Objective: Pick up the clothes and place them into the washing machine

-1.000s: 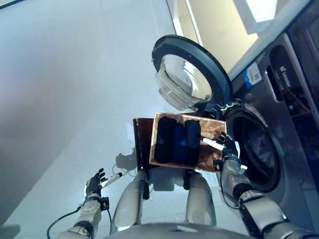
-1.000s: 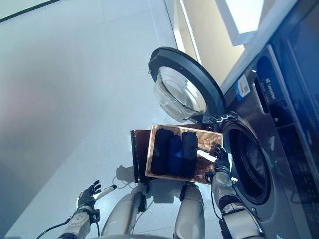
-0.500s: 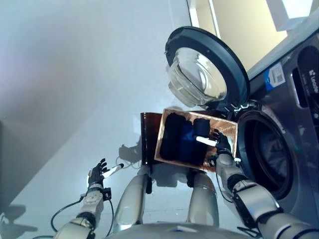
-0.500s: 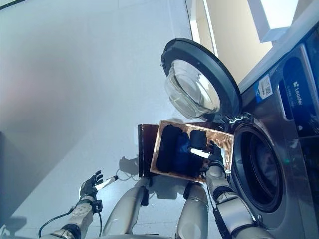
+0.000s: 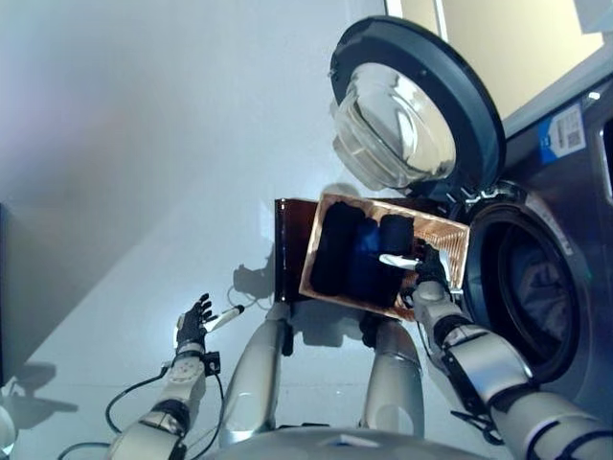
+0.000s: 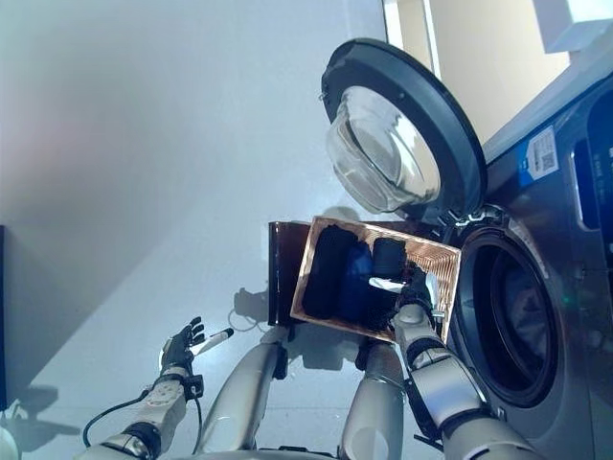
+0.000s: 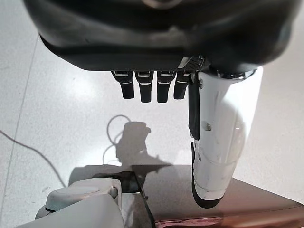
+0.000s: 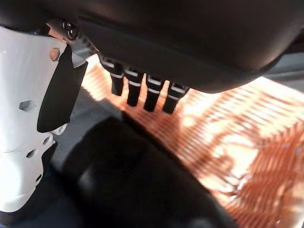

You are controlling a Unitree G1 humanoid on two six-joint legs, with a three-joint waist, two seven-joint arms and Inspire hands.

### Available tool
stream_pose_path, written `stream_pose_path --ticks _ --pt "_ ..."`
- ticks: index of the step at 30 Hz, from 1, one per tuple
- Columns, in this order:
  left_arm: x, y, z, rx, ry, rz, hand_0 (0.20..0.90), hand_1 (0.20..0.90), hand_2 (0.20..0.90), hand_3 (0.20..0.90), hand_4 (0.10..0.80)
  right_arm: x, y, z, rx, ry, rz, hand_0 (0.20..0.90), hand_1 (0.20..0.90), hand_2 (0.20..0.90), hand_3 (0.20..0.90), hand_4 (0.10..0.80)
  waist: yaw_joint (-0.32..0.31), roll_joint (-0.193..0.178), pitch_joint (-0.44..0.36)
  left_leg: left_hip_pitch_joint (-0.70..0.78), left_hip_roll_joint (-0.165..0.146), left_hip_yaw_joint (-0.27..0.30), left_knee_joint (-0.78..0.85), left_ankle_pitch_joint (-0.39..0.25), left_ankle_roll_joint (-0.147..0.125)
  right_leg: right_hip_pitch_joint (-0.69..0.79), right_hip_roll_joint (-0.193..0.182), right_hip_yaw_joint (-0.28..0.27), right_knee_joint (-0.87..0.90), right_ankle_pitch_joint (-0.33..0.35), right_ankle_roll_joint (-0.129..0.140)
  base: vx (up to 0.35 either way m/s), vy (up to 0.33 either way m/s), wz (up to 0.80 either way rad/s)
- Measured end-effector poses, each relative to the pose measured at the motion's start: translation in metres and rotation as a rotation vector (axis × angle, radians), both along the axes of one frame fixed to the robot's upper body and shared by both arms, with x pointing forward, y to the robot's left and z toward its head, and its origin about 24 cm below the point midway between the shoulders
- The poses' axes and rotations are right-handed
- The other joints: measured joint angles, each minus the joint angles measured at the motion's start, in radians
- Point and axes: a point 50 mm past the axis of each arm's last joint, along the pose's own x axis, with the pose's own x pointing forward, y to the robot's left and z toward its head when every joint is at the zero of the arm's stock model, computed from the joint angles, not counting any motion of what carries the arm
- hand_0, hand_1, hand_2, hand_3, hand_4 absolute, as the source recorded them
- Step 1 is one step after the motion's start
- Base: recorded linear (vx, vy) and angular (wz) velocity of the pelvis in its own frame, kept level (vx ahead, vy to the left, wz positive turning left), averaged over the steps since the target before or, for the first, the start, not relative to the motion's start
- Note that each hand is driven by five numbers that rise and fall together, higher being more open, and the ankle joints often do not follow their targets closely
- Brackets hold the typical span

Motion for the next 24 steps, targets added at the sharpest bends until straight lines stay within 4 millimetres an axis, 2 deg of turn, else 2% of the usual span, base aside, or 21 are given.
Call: stream_pose_path --ticks 6,24 --pt "0.004 -0.001 0.003 0.004 -0.017 0.004 0.9 0.9 0.9 0.9 0.8 0.003 0.0 0.004 -0.048 -0.007 -0.008 0.9 0.9 0.9 0.9 0.8 0.0 0.001 0.001 -0.033 -0.002 -0.001 0.015 0.0 0.0 -0.033 -0.003 0.003 0.017 -0.003 -0.006 -0.004 0.001 0.01" --pt "0.011 0.0 0.008 -0.011 -0.053 0.02 0.9 0.9 0.9 0.9 0.8 0.019 0.011 0.018 -0.009 -0.082 0.01 0.9 0.9 0.9 0.9 0.8 -0.002 -0.001 0.026 -0.118 -0.001 -0.001 0.081 -0.014 0.0 -0.111 -0.008 0.014 0.075 -0.012 -0.02 -0.002 0.001 0.0"
